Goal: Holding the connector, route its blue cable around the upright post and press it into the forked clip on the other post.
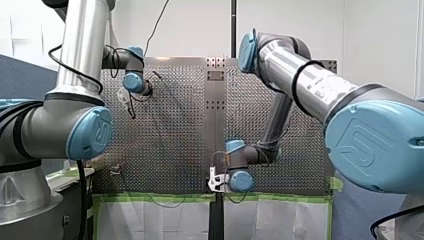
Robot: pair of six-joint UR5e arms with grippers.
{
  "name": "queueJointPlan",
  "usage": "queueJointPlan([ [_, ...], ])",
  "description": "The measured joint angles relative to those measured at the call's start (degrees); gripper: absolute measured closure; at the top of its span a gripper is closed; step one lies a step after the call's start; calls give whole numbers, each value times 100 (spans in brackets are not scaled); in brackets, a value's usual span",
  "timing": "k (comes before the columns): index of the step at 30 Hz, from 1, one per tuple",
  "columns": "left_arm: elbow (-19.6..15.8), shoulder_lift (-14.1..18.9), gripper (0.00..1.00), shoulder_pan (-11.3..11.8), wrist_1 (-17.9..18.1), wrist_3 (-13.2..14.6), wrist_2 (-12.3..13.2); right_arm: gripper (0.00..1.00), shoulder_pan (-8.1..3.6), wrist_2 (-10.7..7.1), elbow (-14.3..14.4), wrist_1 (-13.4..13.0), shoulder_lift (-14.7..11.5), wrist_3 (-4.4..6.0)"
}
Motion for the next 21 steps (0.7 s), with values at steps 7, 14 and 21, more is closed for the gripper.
queueJointPlan([
  [7,-1,0,0,11,0,0,-7,100,-311,15,11,-133,339,-85],
  [14,-1,0,0,14,0,0,-8,100,-654,-2,22,-357,684,-132],
  [21,0,0,0,22,3,0,-8,100,-765,-16,20,-587,962,-126],
])
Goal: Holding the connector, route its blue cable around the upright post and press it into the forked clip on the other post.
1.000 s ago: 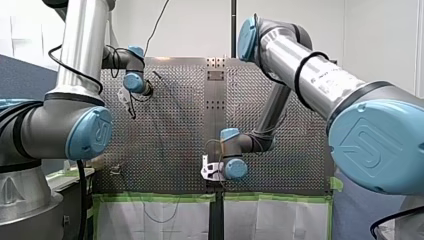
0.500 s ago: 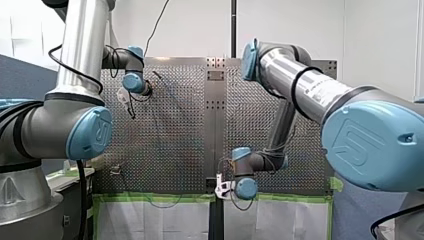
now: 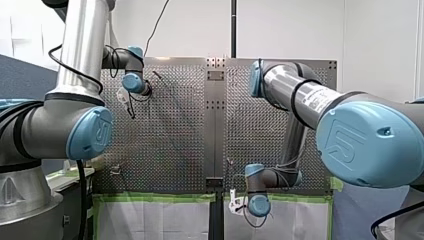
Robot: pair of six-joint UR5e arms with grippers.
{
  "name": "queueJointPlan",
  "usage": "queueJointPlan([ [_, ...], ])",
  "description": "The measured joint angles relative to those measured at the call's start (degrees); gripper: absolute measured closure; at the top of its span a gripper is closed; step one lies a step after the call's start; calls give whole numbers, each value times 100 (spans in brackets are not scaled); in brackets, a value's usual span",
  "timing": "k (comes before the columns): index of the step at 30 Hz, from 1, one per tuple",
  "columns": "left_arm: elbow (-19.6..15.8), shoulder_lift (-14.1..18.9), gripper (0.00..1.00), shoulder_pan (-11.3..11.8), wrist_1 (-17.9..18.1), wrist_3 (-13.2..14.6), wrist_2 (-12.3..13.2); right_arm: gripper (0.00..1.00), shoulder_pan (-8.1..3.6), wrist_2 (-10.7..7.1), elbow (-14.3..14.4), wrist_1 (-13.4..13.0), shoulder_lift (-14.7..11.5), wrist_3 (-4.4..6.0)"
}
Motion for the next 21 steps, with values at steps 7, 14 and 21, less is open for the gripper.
queueJointPlan([
  [7,0,0,0,1,-8,-7,7,100,-7,-14,2,-45,212,5],
  [14,-1,0,0,1,-11,-9,16,100,-18,17,1,-38,189,-99],
  [21,-1,0,0,1,-18,-44,10,100,14,38,104,86,-97,-147],
])
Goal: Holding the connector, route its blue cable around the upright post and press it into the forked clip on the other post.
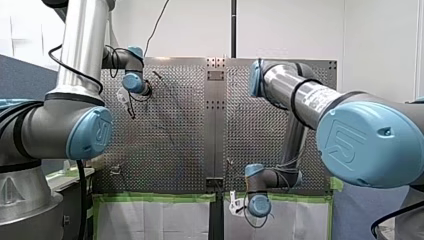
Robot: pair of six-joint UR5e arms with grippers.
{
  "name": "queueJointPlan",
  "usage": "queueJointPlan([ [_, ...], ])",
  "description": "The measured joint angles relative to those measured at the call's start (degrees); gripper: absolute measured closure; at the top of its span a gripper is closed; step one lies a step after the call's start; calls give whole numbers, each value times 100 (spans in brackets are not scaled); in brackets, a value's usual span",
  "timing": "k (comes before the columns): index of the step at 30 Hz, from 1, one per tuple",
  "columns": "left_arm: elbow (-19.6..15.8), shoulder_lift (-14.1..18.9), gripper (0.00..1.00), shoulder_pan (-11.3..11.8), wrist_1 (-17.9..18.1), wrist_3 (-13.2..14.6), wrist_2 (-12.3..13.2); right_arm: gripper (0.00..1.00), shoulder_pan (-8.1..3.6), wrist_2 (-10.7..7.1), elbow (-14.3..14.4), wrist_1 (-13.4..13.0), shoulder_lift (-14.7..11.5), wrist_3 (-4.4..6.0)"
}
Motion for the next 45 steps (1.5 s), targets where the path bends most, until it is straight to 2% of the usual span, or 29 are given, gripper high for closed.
queueJointPlan([
  [4,0,0,0,0,-17,-6,-2,100,-35,32,176,-77,-191,2],
  [11,0,0,0,0,-79,-8,-8,100,-125,187,545,-273,-564,7],
  [20,0,0,0,-10,-140,-5,-10,100,-209,218,1036,-553,-1054,28],
  [25,1,1,0,-14,-168,-4,-10,100,-277,201,1260,-655,-1278,63],
  [36,1,2,0,-25,-257,-6,-69,100,-313,153,1568,-746,-1815,22],
  [40,1,2,0,-26,-264,-6,-108,100,-339,113,1697,-884,-1893,16],
  [45,0,3,0,-29,-322,8,-170,100,-429,-41,1739,-943,-1910,-1],
])
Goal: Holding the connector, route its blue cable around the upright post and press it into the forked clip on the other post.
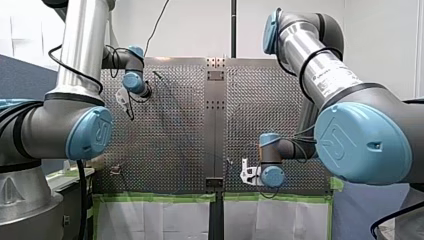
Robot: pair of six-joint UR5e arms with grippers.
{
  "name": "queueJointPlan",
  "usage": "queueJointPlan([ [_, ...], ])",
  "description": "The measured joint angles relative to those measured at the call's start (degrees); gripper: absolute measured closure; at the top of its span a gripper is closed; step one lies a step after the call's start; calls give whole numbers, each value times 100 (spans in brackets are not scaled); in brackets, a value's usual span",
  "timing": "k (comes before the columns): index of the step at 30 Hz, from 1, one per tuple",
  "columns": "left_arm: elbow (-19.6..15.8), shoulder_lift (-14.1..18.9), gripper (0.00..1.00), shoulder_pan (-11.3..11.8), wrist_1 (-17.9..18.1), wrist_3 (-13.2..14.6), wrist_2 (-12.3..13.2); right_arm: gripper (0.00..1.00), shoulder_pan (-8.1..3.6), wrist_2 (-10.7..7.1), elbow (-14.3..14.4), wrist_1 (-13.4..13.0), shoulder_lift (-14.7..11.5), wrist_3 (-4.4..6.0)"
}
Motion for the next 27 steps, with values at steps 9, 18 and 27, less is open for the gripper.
queueJointPlan([
  [9,0,6,0,-85,-395,139,-341,100,-175,-243,8,88,-2,-114],
  [18,-243,241,0,-196,-804,170,-655,100,-554,-630,9,271,5,-213],
  [27,-749,747,0,-175,-867,267,-759,100,-645,-1110,10,259,6,-209],
])
